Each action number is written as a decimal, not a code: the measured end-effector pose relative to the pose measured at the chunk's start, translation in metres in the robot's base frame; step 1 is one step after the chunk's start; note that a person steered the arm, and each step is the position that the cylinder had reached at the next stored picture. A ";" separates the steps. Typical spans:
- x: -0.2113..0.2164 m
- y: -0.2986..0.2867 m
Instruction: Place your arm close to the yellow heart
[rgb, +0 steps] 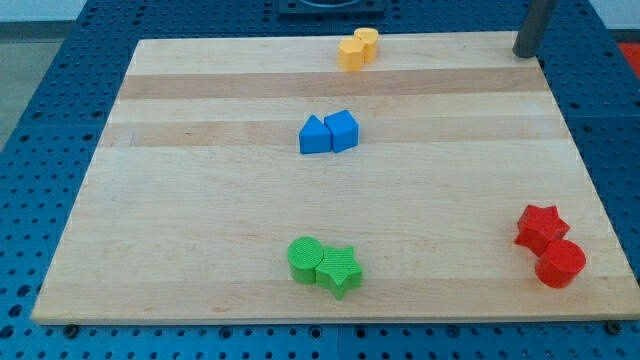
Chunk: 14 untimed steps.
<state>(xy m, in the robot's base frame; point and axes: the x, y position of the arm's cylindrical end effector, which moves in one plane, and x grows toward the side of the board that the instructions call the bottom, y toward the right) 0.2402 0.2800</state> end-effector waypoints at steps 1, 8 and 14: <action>0.000 0.000; -0.049 -0.094; -0.025 -0.182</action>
<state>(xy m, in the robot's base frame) 0.2154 0.0981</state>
